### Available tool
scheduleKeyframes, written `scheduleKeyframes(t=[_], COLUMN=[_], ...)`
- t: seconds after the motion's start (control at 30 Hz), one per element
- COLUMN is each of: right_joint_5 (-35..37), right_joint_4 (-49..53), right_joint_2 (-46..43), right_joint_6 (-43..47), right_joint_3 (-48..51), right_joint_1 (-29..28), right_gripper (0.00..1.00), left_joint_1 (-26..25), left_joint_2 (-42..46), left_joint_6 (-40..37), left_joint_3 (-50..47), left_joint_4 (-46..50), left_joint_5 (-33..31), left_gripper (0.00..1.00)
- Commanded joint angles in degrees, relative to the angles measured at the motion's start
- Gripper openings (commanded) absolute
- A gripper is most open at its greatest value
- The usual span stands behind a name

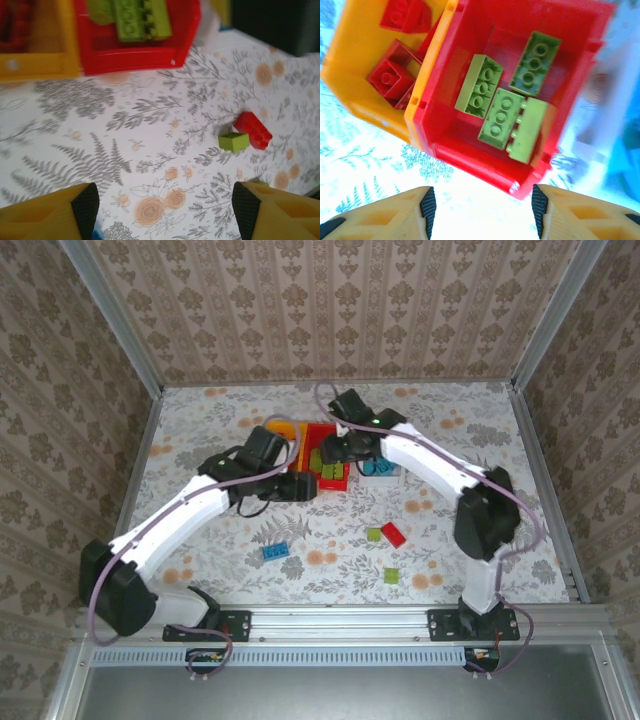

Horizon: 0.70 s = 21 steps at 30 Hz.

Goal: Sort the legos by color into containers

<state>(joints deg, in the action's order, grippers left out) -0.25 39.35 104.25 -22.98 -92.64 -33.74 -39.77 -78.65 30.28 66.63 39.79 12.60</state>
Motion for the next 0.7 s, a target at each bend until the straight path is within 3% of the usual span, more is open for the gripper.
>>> scheduleKeyframes(t=[0.0,0.17,0.33,0.5,0.67], right_joint_5=[2.3,2.3,4.6,6.7,8.9], right_joint_4=[-3.7,-1.4,7.1,13.5,16.8], right_joint_2=[-10.7,-25.1,-38.2,-47.4,-49.3], right_joint_6=[-1.3,-6.0,-11.2,-14.9,-15.0], right_joint_3=[10.5,27.2,35.9,39.3,37.6], right_joint_1=[2.5,7.8,14.0,19.9,24.2], right_gripper=[0.58,0.61,0.67,0.72,0.75], left_joint_1=[-5.7,-14.4,-20.4,-23.0,-22.4], left_joint_2=[-6.3,-19.1,-30.8,-40.8,-47.3], left_joint_6=[-8.4,-17.1,-22.0,-19.5,-10.3], left_joint_3=[5.1,15.6,27.9,38.7,48.2], left_joint_4=[0.1,3.7,8.1,11.4,16.7], left_joint_5=[2.6,1.9,0.3,1.5,5.9], left_gripper=[0.76,0.79,0.81,0.82,0.81])
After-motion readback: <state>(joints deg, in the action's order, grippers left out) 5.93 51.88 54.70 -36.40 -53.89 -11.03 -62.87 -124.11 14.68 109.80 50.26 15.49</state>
